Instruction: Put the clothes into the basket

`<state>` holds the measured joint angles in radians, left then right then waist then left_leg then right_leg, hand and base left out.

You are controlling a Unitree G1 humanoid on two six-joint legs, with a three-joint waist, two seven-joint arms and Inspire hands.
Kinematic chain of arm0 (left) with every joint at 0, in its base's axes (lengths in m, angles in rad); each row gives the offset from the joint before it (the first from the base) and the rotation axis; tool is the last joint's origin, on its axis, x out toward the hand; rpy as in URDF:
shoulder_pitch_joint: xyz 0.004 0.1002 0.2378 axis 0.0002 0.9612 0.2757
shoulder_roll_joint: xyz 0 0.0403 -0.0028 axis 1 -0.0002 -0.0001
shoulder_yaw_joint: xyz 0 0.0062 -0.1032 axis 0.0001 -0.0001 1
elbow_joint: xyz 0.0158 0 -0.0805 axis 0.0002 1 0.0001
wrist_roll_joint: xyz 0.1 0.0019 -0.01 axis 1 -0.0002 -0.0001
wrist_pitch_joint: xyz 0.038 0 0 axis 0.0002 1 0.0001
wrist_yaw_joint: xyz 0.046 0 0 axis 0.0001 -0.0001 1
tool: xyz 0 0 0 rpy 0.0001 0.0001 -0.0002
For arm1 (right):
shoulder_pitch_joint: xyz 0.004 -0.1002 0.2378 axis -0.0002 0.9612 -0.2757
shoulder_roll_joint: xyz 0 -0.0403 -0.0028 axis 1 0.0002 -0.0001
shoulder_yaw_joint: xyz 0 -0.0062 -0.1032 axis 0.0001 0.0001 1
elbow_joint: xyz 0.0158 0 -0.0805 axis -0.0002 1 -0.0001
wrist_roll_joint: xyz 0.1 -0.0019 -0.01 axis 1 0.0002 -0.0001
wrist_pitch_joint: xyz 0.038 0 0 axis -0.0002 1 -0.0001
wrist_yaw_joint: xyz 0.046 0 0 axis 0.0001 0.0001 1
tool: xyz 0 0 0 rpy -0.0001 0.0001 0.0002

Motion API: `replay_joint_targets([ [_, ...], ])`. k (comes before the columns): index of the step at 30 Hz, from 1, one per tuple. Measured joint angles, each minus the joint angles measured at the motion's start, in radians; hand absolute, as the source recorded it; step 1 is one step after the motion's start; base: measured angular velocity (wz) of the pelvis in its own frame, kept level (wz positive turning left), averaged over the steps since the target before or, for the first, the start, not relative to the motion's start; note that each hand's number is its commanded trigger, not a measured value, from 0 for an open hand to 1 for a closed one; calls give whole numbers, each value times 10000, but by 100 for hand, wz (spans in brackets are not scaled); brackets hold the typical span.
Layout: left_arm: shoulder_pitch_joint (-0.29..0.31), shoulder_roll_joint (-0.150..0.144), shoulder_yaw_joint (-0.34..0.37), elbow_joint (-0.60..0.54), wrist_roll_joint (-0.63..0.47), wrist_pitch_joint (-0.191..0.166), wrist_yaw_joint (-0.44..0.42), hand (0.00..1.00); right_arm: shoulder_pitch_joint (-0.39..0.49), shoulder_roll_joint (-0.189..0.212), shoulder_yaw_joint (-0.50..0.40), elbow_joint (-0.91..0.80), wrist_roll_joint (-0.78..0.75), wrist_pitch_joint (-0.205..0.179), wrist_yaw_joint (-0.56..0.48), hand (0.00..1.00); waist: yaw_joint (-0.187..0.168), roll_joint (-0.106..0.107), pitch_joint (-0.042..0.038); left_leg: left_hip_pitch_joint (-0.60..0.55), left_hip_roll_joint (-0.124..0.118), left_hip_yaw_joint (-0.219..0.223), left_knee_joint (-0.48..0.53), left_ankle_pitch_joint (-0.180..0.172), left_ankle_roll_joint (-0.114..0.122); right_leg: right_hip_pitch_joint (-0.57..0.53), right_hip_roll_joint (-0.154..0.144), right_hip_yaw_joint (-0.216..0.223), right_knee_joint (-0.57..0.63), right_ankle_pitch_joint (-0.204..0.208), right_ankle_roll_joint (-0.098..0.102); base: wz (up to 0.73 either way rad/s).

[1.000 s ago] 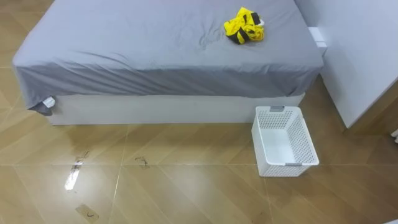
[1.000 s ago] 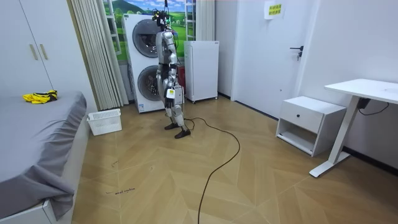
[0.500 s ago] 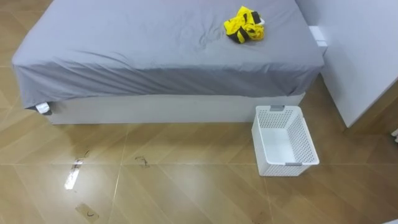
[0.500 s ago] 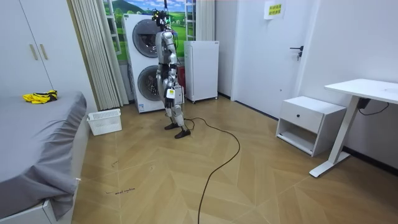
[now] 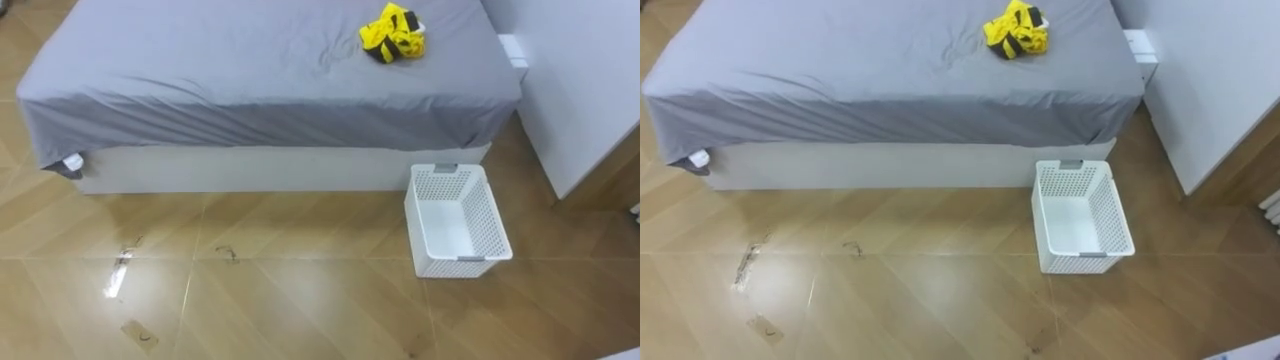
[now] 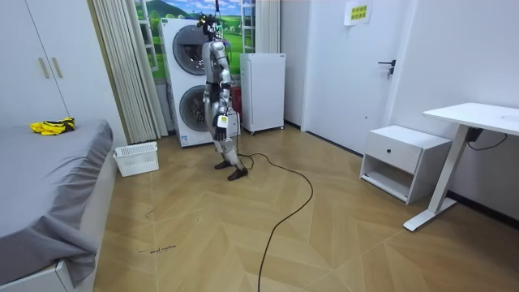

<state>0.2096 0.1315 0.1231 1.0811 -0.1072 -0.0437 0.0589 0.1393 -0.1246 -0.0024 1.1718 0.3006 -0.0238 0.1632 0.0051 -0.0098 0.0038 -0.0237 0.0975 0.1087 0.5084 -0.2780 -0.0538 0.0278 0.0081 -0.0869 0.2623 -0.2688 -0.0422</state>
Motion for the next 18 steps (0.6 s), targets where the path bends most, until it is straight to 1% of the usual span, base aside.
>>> replay_joint_targets([
  [1, 2, 0, 5, -32, -59, -16, -13, 0, 10, -12, -2, -1, -1, -2, 22, 0, -13, 0, 35, -286, 115, 1, 663, 21, 17, 85, 13, 55, -6, -63, -92, 14],
  [2, 11, 0, 6, -16, -279, -92, -33, 0, -2, -54, 12, 49, 39, -2, 11, 0, 6, 70, 56, -946, 266, -98, 1827, 24, 219, 303, 105, 95, 37, -204, -248, 22],
  [3, -25, -6, -46, -26, -587, -148, -30, 0, 16, -81, 51, 58, 161, 7, -6, 0, -21, 24, 44, -1474, -25, -176, 1923, -156, 443, 389, 60, 143, 164, -398, -325, 22],
  [4, -67, -21, -84, -45, -712, -184, -28, 0, 23, -88, 50, 68, 192, 30, -29, 0, -8, -11, 39, -1769, -187, -140, 1707, -213, 542, 415, -29, 145, 209, -498, -325, 12],
  [5, -5, -55, -111, -188, -919, -226, -26, 0, -32, -96, 75, 71, 172, 43, -94, 0, 42, -133, 24, -2345, -617, 56, 938, -112, 530, 428, -230, 225, 324, -667, -285, -11],
  [6, 135, -72, -106, -224, -969, -237, -26, 0, -98, -108, 92, 60, 179, 38, -87, 0, 99, -170, 20, -2891, -928, 37, -218, 235, 394, 472, -329, 316, 297, -788, -258, -26],
  [7, 224, -72, -92, -225, -967, -236, -21, 0, -111, -117, 103, 59, 171, 38, -84, 0, 158, -161, 25, -3115, -1000, 30, -871, 545, 330, 539, -359, 357, 285, -868, -247, -48],
  [8, 458, -55, -58, -226, -971, -241, -2, 0, -67, -118, 134, 58, 137, 52, -73, 0, 339, -172, 34, -3429, -1034, 44, -1813, 1404, 381, 750, -447, 497, 266, -1046, -229, -59],
  [9, 677, -58, -41, -210, -965, -234, -3, 0, -45, -154, 227, 58, 47, 59, -70, 0, 384, -178, 39, -3599, -1008, 65, -2348, 2126, 473, 1029, -501, 641, 177, -1208, -92, -54],
  [10, 724, -58, -42, -203, -964, -224, -13, 0, -27, -167, 232, 59, 30, 62, -76, 0, 384, -165, 53, -3679, -993, 109, -2431, 2484, 538, 1175, -531, 694, 92, -1303, -51, -33],
  [11, 746, -72, -44, -211, -962, -222, -38, 0, -25, -191, 228, 61, -19, 103, -79, 0, 435, -279, 44, -3779, -1039, 344, -2354, 3099, 799, 1376, -732, 806, 23, -1539, 56, -11],
  [12, 669, -102, -49, -214, -957, -245, -60, 0, -51, -200, 186, 48, -33, 115, -86, 0, 450, -439, -44, -3865, -1267, 626, -2005, 3268, 1117, 1489, -1036, 844, -46, -1699, 241, -6],
  [13, 611, -111, -78, -202, -954, -272, -69, 0, -93, -201, 193, 29, -29, 103, -90, 0, 437, -637, -74, -3939, -1349, 819, -1682, 3003, 1234, 1523, -1220, 841, -72, -1760, 327, -9],
  [14, 405, -135, -78, -200, -961, -316, -67, 0, -182, -230, 172, 33, -104, 35, -93, 0, 496, -688, 67, -4052, -1395, 935, -896, 2457, 1246, 1635, -1374, 820, -4, -1651, 579, -25],
  [15, 350, -85, -79, -158, -975, -339, -87, 0, -265, -242, 171, -25, -137, -41, -131, 0, 604, -622, 108, -4074, -1283, 1079, -118, 1776, 1285, 1667, -1500, 784, 488, -1469, 882, -32],
  [16, 340, -45, -79, -88, -997, -403, -104, 0, -342, -228, 186, -100, -151, -61, -178, 0, 620, -587, 123, -4060, -1246, 1114, 316, 1503, 1363, 1616, -1523, 774, 981, -1383, 963, -24],
  [17, 290, 41, -79, 9, -979, -473, -99, 0, -353, -198, 192, -176, -255, -87, -217, 0, 560, -555, 115, -3792, -1259, 1215, 766, 1048, 1471, 1370, -1625, 554, 2346, -1051, 1187, -8],
  [18, 240, 44, -92, 6, -994, -490, -101, 0, -310, -259, 185, -342, -289, -77, -234, 0, 555, -433, 32, -3241, -1274, 1345, 582, 470, 1478, 929, -1725, 366, 3825, -276, 1191, 3],
])
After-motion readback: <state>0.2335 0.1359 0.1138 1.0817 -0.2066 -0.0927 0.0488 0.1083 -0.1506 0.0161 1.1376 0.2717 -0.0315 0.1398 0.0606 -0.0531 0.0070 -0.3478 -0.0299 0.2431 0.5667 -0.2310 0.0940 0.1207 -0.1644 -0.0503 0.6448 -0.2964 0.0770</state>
